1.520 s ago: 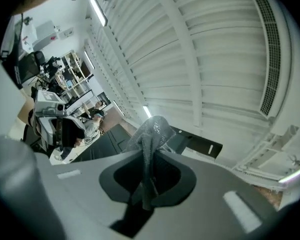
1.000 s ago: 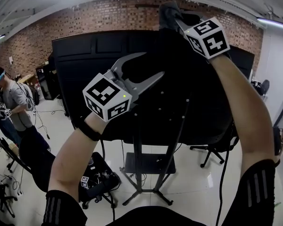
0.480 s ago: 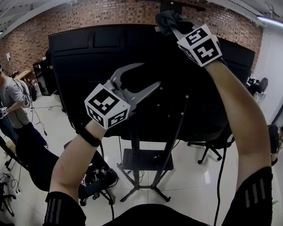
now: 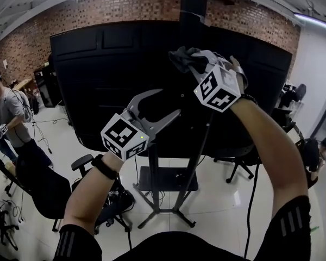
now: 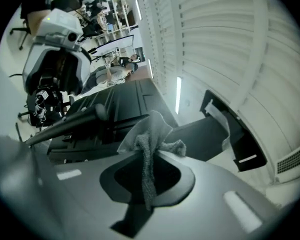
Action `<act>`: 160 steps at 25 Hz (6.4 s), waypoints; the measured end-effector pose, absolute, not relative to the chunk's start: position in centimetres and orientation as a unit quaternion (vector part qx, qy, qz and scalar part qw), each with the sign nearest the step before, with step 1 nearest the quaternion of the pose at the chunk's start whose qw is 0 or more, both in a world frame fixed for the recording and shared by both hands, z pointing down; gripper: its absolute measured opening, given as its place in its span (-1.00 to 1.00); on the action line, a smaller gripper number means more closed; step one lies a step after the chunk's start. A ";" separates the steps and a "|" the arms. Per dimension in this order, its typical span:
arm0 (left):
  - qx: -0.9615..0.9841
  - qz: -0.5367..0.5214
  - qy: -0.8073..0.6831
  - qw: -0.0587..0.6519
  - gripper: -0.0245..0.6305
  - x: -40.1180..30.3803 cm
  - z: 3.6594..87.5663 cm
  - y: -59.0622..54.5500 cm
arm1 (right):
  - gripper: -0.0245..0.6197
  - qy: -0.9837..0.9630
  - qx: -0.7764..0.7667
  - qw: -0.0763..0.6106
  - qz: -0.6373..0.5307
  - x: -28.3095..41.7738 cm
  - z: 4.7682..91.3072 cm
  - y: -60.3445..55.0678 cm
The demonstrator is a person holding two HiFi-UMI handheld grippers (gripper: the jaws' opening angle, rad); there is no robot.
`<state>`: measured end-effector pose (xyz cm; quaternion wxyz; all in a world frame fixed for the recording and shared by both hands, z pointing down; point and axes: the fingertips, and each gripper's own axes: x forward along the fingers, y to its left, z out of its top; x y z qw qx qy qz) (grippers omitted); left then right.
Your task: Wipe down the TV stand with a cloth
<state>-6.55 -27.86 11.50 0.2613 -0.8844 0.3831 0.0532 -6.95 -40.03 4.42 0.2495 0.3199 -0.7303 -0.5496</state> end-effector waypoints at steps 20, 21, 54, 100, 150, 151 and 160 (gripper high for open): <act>-0.886 0.026 0.417 0.202 -0.11 -7.5 22.9 -27.3 | -0.83 -0.536 0.225 0.417 -0.699 -7.9 22.7 -40.2; -0.886 0.026 0.417 0.199 -0.11 -7.5 23.3 -27.2 | -0.83 -0.529 0.221 0.423 -0.702 -8.1 23.5 -40.2; -0.899 0.053 0.418 0.119 -0.02 -5.8 31.4 -24.5 | -0.83 -0.831 0.259 0.267 -0.414 -4.9 33.1 -32.2; -0.914 0.058 0.361 0.174 -0.02 9.3 25.0 -27.7 | -0.83 -0.817 0.428 0.189 -0.338 15.6 22.9 -47.2; -0.879 0.069 0.432 0.190 -0.02 -20.4 24.9 -19.3 | -0.83 -0.778 0.347 0.174 -0.493 -20.3 19.6 -30.2; -0.879 0.070 0.431 0.191 -0.02 -20.9 24.9 -19.3 | -0.83 -0.765 0.350 0.191 -0.506 -21.2 19.7 -30.7; -0.882 0.080 0.432 0.170 -0.02 -25.4 26.0 -19.8 | -0.83 -0.629 0.354 0.336 -0.606 -26.7 21.2 -34.3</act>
